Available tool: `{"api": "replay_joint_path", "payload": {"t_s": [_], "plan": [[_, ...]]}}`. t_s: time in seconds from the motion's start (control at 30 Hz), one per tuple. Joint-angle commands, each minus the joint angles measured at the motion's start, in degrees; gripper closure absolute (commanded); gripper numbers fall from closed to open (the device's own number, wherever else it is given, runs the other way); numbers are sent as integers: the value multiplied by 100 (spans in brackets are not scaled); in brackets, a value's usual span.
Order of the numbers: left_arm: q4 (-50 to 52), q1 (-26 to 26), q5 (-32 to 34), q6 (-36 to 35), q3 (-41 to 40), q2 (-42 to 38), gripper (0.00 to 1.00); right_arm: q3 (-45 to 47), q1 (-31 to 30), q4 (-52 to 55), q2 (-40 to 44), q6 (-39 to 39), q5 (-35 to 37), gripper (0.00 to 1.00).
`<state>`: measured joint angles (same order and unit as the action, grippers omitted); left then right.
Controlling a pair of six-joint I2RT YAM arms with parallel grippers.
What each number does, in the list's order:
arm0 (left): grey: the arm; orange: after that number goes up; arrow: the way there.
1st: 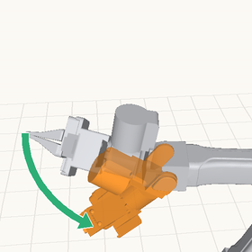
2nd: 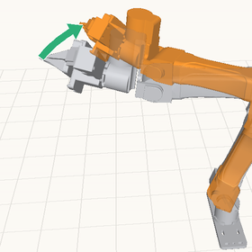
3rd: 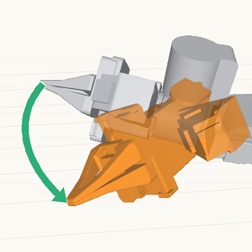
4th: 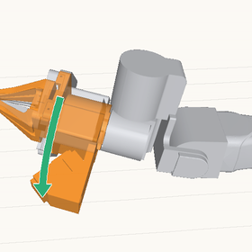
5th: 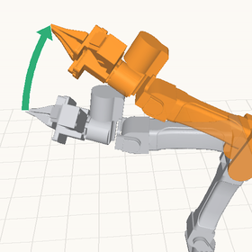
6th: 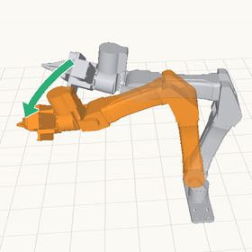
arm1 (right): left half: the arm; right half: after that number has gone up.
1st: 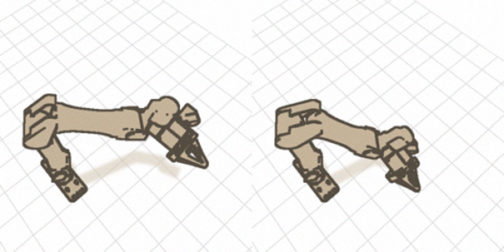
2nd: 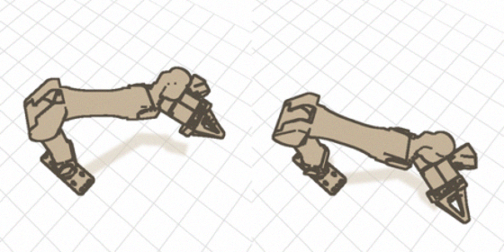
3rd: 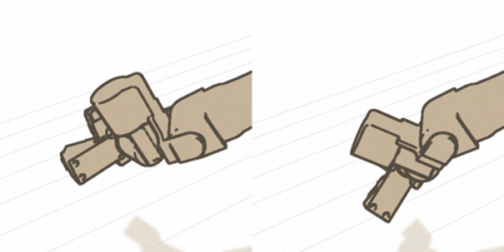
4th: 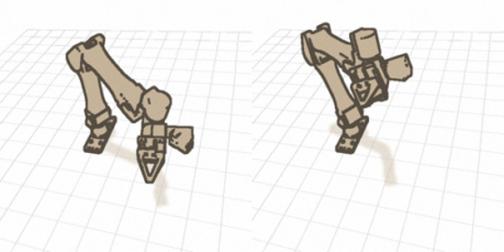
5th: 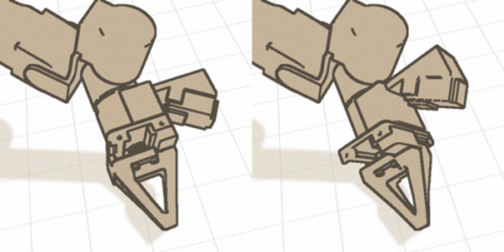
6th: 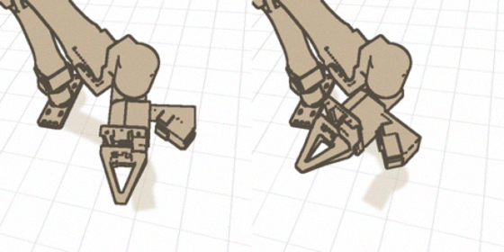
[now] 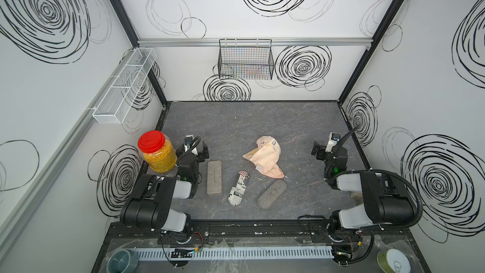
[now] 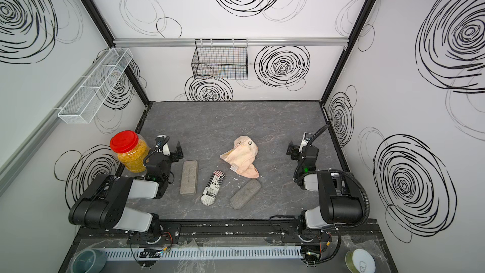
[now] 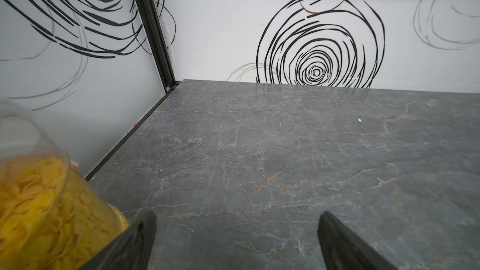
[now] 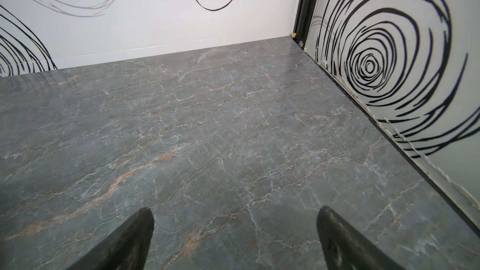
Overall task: Wipe the eyeglass case
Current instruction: Reset both arms
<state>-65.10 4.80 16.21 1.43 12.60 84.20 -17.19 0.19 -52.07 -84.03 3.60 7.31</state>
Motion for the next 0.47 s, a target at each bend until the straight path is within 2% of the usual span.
{"api": "replay_joint_path", "payload": {"t_s": [0.0, 0.43], "plan": [[-375, -56, -121, -46, 72, -39, 1, -105, 20, -132, -24, -42, -133, 0], [-362, -34, -91, -55, 77, -49, 1, -125, 42, -92, -16, -33, -185, 0]]}}
